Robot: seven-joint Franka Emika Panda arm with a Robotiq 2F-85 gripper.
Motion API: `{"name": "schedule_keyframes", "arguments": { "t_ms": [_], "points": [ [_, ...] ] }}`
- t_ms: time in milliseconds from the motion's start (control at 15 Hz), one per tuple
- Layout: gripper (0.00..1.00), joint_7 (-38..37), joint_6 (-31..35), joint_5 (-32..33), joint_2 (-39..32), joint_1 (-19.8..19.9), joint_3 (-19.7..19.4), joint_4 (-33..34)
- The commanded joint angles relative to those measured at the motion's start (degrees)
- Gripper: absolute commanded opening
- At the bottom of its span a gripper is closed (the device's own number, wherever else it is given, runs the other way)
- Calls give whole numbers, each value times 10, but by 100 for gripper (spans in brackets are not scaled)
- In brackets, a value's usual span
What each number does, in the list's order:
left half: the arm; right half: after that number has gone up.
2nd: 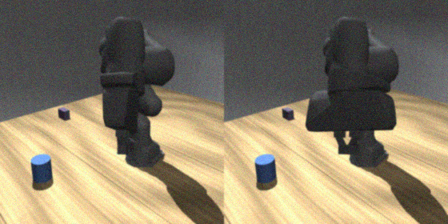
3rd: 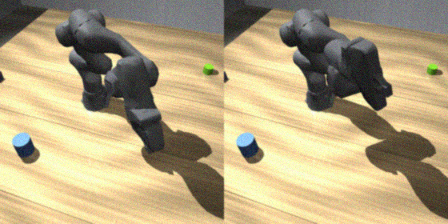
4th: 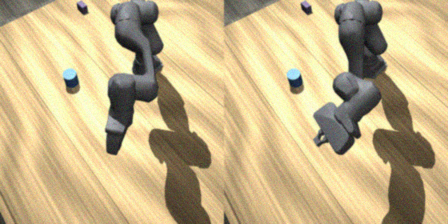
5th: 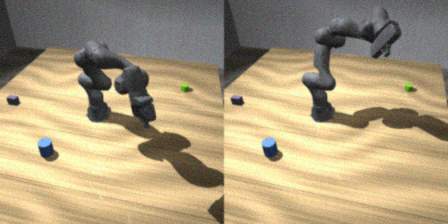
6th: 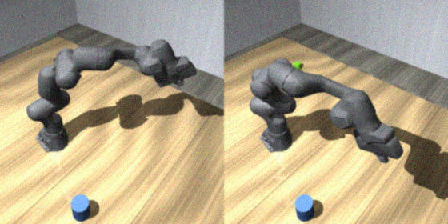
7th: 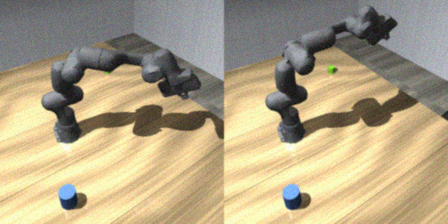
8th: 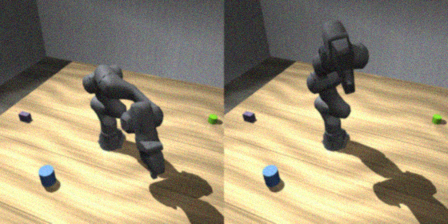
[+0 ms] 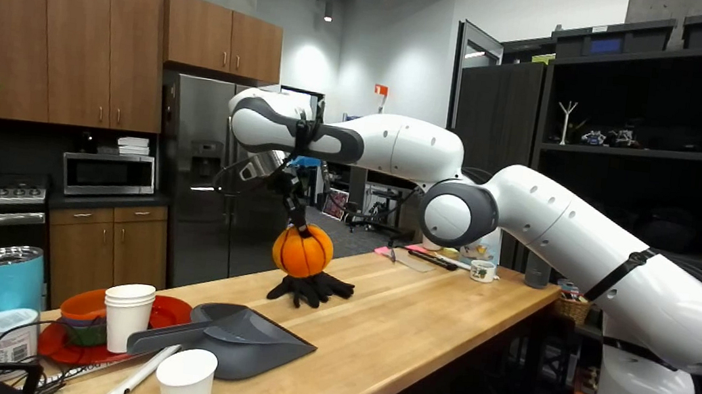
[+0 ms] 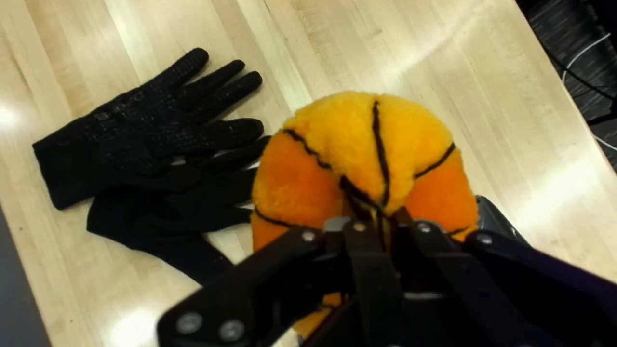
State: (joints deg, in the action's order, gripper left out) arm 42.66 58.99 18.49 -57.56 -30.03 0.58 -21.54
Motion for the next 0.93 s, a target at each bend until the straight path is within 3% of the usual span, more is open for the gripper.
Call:
{"name": "schedule_keyframes", "arguments": {
  "t_ms": [0, 867],
  "points": [
    [3, 14, -17, -9, 4, -17, 2, 4],
    [3, 33, -51, 6, -37, -80, -8, 11]
  ]
}}
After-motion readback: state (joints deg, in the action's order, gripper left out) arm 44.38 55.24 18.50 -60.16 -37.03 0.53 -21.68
